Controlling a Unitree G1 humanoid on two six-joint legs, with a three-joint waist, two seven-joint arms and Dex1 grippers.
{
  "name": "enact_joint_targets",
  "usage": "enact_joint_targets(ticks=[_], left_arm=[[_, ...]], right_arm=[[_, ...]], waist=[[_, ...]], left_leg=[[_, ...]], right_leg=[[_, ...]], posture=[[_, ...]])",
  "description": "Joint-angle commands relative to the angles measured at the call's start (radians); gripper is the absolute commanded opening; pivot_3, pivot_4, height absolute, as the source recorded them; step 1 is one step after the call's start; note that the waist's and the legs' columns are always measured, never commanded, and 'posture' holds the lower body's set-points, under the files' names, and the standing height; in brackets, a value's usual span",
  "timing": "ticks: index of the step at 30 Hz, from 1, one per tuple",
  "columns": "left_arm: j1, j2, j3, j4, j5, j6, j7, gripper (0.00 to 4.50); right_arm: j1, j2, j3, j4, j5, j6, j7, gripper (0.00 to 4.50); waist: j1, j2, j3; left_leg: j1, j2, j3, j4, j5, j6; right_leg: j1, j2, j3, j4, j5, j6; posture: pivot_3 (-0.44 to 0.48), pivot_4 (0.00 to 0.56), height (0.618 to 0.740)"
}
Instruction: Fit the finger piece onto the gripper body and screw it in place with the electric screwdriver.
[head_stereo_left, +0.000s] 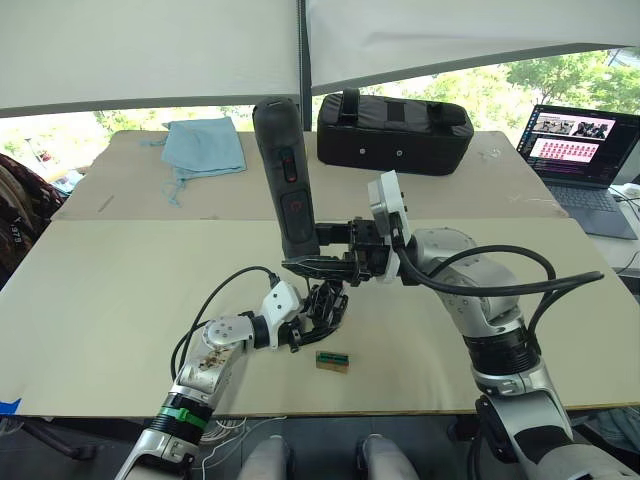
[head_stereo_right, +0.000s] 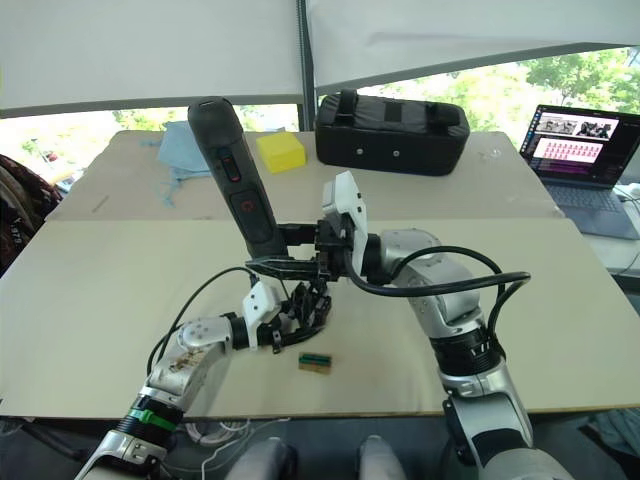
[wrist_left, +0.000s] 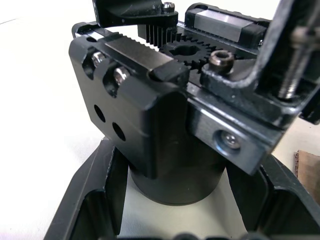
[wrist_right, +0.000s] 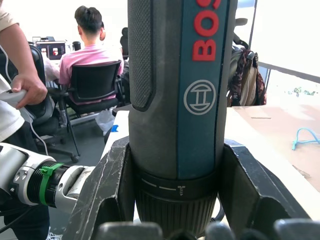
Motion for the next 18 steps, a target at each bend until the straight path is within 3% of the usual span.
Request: enact_joint_targets(ticks=[1,18], left_arm=[[0.030,-0.002,-0.049,0.014,0.011,0.038,-0.023,2.31],[0.030,-0.011,-0.044,0.016,0.002,0.048,-0.019,2.31]], right_arm=[[-0.004,0.010,-0.012,-0.020,0.004,-0.036,-0.003,1.90],[0.028,0.007,-0.003,-0.024,0.002,-0.031,-0.003,1.90]], waist=[[0.000,0.000,0.000],[0.001,0.000,0.000]], left_leg=[[0.000,0.000,0.000,0.000,0.000,0.000],[0.000,0.000,0.000,0.000,0.000,0.000]], right_leg=[[0.000,0.000,0.000,0.000,0.000,0.000],[0.001,0.000,0.000,0.000,0.000,0.000]], posture=[[0.000,0.150,0.740],[0.000,0.150,0.740]])
